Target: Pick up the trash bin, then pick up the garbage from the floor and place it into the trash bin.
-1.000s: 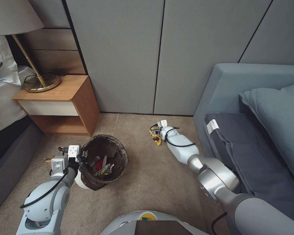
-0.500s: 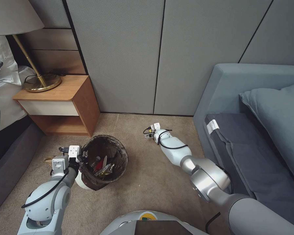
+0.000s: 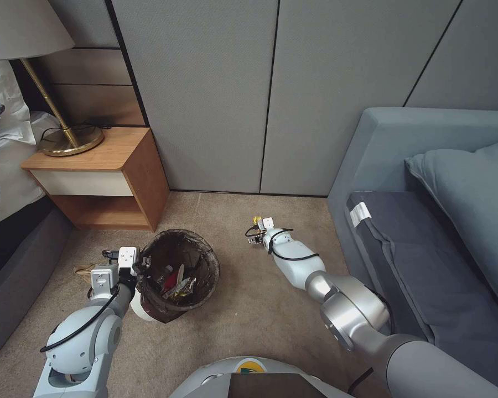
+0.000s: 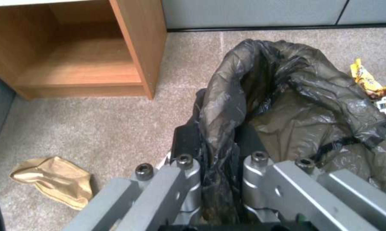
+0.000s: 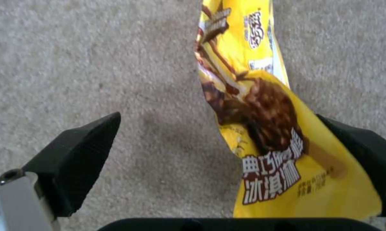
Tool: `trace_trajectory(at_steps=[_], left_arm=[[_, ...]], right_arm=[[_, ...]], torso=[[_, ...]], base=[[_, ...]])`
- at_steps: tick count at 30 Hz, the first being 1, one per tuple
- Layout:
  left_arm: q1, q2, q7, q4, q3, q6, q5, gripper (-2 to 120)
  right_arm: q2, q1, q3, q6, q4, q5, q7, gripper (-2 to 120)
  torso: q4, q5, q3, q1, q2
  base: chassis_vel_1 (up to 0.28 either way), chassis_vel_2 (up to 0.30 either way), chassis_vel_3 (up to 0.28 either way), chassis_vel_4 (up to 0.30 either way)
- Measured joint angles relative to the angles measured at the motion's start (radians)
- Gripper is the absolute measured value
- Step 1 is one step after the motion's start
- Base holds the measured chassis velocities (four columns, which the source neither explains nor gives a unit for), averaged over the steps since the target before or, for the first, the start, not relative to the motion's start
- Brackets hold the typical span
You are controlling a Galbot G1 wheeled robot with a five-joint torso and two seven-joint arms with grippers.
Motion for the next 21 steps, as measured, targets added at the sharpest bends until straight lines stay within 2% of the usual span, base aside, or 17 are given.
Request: trace_trajectory(at_steps=[4, 6, 7, 9, 11, 12, 13, 18, 19, 21], left_arm=[[0.001, -0.001, 0.003, 0.002, 0.0, 0.0, 0.004, 7], [0.001, -0.002, 0.004, 0.002, 0.001, 0.0, 0.007, 7], [0.001, -0.002, 0.004, 0.002, 0.001, 0.0, 0.007, 7], [0.0, -0.002, 0.005, 0.002, 0.002, 0.0, 0.008, 7], [0.0, -0.002, 0.006, 0.002, 0.002, 0.0, 0.008, 7], [0.0, -0.001, 0.006, 0.002, 0.001, 0.0, 0.009, 7], [0.0, -0.001, 0.006, 0.002, 0.001, 0.0, 0.009, 7], [0.0, 0.001, 0.008, 0.004, 0.0, 0.0, 0.009, 7], [0.0, 0.001, 0.008, 0.004, 0.0, 0.0, 0.009, 7], [-0.001, 0.002, 0.009, 0.006, 0.0, 0.0, 0.009, 7]], right_arm=[[-0.003, 0.0, 0.009, -0.004, -0.001, -0.012, -0.004, 97], [-0.007, 0.003, 0.014, -0.01, 0.002, -0.021, -0.005, 88], [-0.007, 0.003, 0.014, -0.01, 0.002, -0.021, -0.005, 88], [-0.013, 0.004, 0.014, -0.015, 0.011, -0.025, -0.008, 76], [-0.015, 0.004, 0.013, -0.017, 0.014, -0.025, -0.009, 74], [-0.021, 0.002, 0.012, -0.022, 0.023, -0.026, -0.011, 66], [-0.021, 0.002, 0.012, -0.022, 0.023, -0.026, -0.011, 66], [-0.037, -0.004, 0.006, -0.03, 0.04, -0.029, -0.015, 45], [-0.037, -0.004, 0.006, -0.03, 0.04, -0.029, -0.015, 45], [-0.04, -0.004, 0.005, -0.031, 0.043, -0.029, -0.016, 34]], torso=[[0.0, -0.0001, 0.0, 0.0, 0.0], [0.0001, 0.0, 0.0, 0.0, 0.0], [0.0001, 0.0, 0.0, 0.0, 0.0], [0.0001, 0.0, 0.0, 0.0, 0.0], [0.0, 0.0, 0.0, 0.0, 0.0], [0.0001, 0.0, 0.0, 0.0, 0.0], [0.0001, 0.0, 0.0, 0.0, 0.0], [0.0, 0.0, 0.0, 0.0, 0.0], [0.0, 0.0, 0.0, 0.0, 0.0], [0.0, 0.0, 0.0, 0.0, 0.0]], base=[[0.0, 0.0, 0.0, 0.0], [0.0, 0.0, 0.0, 0.0], [0.0, 0.0, 0.0, 0.0], [0.0, 0.0, 0.0, 0.0], [0.0, 0.0, 0.0, 0.0], [0.0, 0.0, 0.0, 0.0], [0.0, 0.0, 0.0, 0.0], [0.0, 0.0, 0.0, 0.0], [0.0, 0.0, 0.0, 0.0], [0.0, 0.0, 0.0, 0.0]])
